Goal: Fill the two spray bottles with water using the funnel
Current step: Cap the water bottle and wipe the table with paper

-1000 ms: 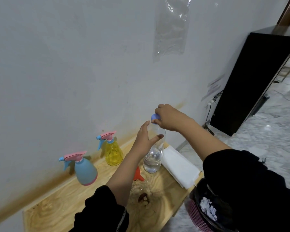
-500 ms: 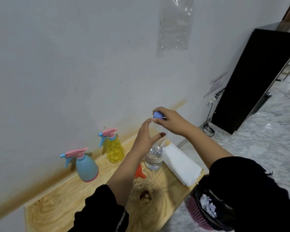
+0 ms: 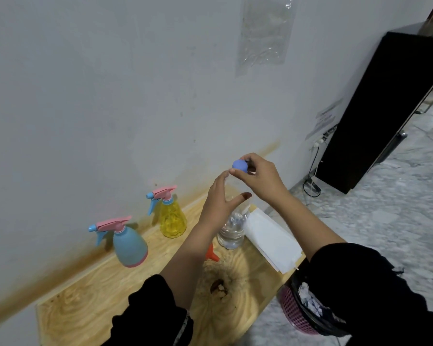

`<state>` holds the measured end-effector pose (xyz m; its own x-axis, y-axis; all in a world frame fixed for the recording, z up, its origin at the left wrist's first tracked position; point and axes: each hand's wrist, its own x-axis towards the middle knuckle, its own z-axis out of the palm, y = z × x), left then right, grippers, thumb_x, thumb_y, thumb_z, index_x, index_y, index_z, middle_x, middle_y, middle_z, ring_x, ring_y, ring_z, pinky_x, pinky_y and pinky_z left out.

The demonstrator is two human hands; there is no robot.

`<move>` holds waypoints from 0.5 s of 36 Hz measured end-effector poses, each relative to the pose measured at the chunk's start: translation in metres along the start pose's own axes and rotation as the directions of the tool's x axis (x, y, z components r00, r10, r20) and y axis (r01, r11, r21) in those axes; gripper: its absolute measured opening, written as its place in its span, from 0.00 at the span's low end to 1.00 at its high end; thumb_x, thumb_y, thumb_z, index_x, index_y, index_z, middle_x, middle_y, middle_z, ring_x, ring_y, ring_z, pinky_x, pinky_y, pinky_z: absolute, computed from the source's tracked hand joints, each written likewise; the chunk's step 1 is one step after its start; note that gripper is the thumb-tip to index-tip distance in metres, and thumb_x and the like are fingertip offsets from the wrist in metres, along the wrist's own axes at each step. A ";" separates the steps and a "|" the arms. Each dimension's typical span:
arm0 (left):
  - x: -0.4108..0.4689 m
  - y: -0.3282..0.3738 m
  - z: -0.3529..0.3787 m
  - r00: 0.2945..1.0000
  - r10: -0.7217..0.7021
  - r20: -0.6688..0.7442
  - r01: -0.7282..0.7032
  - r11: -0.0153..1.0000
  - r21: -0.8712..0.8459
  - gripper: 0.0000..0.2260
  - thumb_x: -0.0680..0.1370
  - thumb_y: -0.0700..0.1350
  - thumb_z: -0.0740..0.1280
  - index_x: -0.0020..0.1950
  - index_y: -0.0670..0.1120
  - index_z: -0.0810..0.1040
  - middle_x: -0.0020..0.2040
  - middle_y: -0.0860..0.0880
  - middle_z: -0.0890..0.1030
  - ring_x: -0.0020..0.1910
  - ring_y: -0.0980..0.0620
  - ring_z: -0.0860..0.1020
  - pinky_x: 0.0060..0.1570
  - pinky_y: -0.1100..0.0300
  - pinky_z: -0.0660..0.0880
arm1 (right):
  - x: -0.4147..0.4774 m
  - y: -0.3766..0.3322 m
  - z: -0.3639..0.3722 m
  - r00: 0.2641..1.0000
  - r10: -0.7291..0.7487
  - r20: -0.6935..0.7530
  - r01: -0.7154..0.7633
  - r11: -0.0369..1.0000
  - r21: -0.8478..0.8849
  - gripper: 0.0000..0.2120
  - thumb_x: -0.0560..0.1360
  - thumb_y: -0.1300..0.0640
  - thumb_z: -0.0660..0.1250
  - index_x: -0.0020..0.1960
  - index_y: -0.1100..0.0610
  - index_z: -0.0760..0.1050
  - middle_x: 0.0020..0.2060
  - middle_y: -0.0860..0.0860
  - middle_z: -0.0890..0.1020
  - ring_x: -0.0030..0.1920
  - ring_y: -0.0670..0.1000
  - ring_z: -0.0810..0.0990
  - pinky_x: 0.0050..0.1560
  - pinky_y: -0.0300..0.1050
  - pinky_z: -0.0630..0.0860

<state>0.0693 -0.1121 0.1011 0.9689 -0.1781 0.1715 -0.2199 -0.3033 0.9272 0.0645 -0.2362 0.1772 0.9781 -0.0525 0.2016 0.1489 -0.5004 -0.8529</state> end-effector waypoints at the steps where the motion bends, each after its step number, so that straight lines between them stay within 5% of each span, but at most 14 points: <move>1: 0.001 -0.001 -0.002 1.000 -0.008 0.010 0.008 1.000 -0.003 0.34 0.71 0.57 0.71 0.73 0.53 0.61 0.72 0.54 0.65 0.71 0.57 0.62 0.65 0.58 0.63 | 0.001 0.000 -0.005 0.996 -0.003 0.087 0.001 1.000 0.023 0.11 0.74 0.54 0.69 0.54 0.55 0.74 0.49 0.49 0.79 0.50 0.48 0.78 0.52 0.35 0.73; 4: 0.001 -0.004 -0.005 0.998 -0.006 0.060 0.006 1.000 0.001 0.35 0.71 0.58 0.71 0.73 0.54 0.61 0.73 0.54 0.65 0.72 0.56 0.61 0.68 0.55 0.63 | 0.000 0.002 -0.012 0.974 -0.027 0.226 0.022 0.999 0.026 0.12 0.77 0.55 0.65 0.60 0.52 0.73 0.56 0.45 0.77 0.56 0.44 0.76 0.52 0.27 0.70; 11: 0.003 -0.003 -0.017 0.977 0.008 0.211 0.002 0.999 -0.043 0.37 0.73 0.51 0.73 0.76 0.53 0.56 0.75 0.55 0.60 0.70 0.63 0.58 0.66 0.62 0.57 | -0.005 0.002 -0.004 0.998 -0.033 0.045 0.032 0.999 0.034 0.12 0.73 0.55 0.70 0.55 0.55 0.77 0.47 0.47 0.80 0.49 0.44 0.78 0.46 0.22 0.70; 18: -0.003 0.006 -0.003 0.994 0.071 0.079 -0.075 0.996 0.052 0.34 0.73 0.53 0.71 0.74 0.53 0.58 0.73 0.56 0.63 0.70 0.62 0.61 0.65 0.63 0.61 | -0.006 0.010 0.009 0.982 0.012 -0.189 -0.023 0.998 -0.056 0.14 0.69 0.46 0.71 0.51 0.52 0.77 0.45 0.46 0.83 0.49 0.45 0.80 0.54 0.49 0.77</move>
<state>0.0654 -0.1104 0.1076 0.9389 -0.2728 0.2098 -0.2976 -0.3374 0.8931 0.0615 -0.2330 0.1633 0.9344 -0.2210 0.2793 0.1185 -0.5467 -0.8289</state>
